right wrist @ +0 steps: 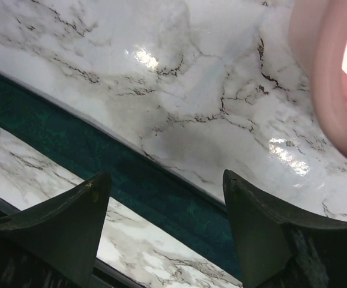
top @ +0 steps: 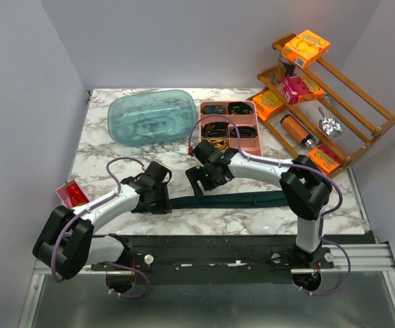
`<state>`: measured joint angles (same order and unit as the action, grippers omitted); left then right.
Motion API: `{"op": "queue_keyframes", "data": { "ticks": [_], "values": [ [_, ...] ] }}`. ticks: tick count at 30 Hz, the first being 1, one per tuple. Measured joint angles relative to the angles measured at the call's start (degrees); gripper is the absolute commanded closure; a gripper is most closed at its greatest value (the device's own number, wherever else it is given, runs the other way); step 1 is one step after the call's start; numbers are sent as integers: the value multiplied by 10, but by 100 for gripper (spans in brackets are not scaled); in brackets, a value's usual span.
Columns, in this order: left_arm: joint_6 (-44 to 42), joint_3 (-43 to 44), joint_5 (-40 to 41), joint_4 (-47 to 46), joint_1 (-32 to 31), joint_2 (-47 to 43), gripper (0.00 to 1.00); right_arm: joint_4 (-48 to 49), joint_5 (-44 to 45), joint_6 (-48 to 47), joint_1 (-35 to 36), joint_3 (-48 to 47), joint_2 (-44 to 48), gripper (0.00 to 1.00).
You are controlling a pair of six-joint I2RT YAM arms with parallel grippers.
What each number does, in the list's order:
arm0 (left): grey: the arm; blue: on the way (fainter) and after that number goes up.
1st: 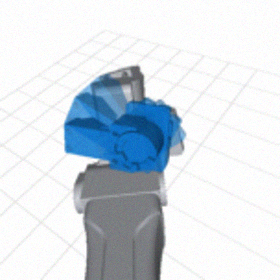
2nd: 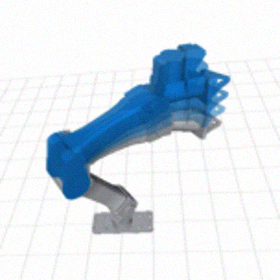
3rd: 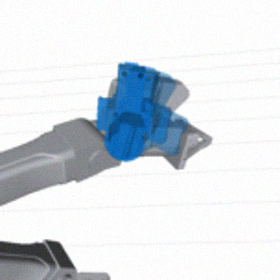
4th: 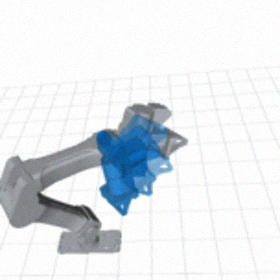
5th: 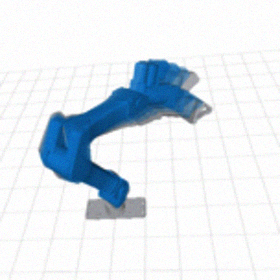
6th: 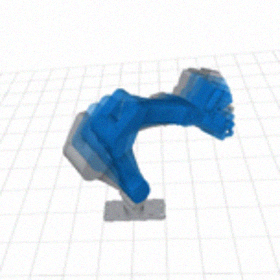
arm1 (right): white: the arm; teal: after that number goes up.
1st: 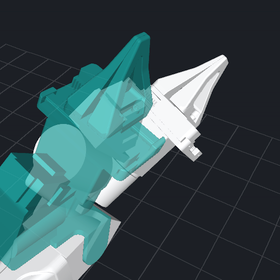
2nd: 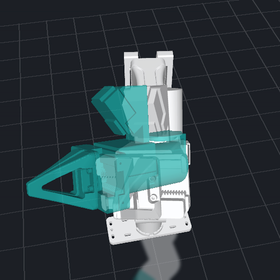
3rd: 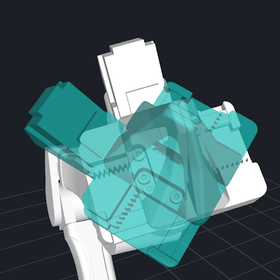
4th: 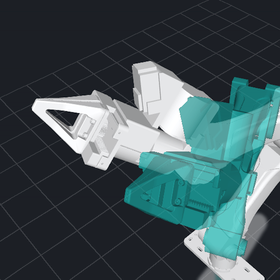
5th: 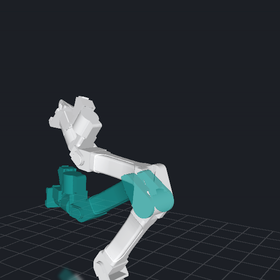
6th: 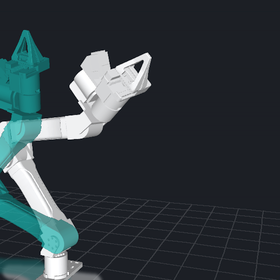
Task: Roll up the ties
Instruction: Move the tie to the center of the board.
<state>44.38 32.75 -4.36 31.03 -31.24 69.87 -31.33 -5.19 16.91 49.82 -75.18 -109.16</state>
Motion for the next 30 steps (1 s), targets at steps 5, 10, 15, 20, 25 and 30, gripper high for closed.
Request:
{"op": "queue_keyframes", "data": {
  "ticks": [5,10,15,20,25,30],
  "values": [
    [-1,24,-3,-21,0,47,67,0,7,0,0,-1,-6,16],
    [-17,73,-1,-47,0,112,67,-1,17,1,0,-1,-7,16],
    [-38,119,4,-75,-2,166,61,-2,37,2,0,-2,-7,15],
    [-48,107,20,-88,-7,146,41,-14,49,1,0,-21,-7,15],
    [-57,80,41,-71,5,82,30,-27,54,-9,0,-76,-7,15],
    [-62,30,24,-103,102,0,26,-28,52,-23,0,-115,-10,16]
  ]
}}
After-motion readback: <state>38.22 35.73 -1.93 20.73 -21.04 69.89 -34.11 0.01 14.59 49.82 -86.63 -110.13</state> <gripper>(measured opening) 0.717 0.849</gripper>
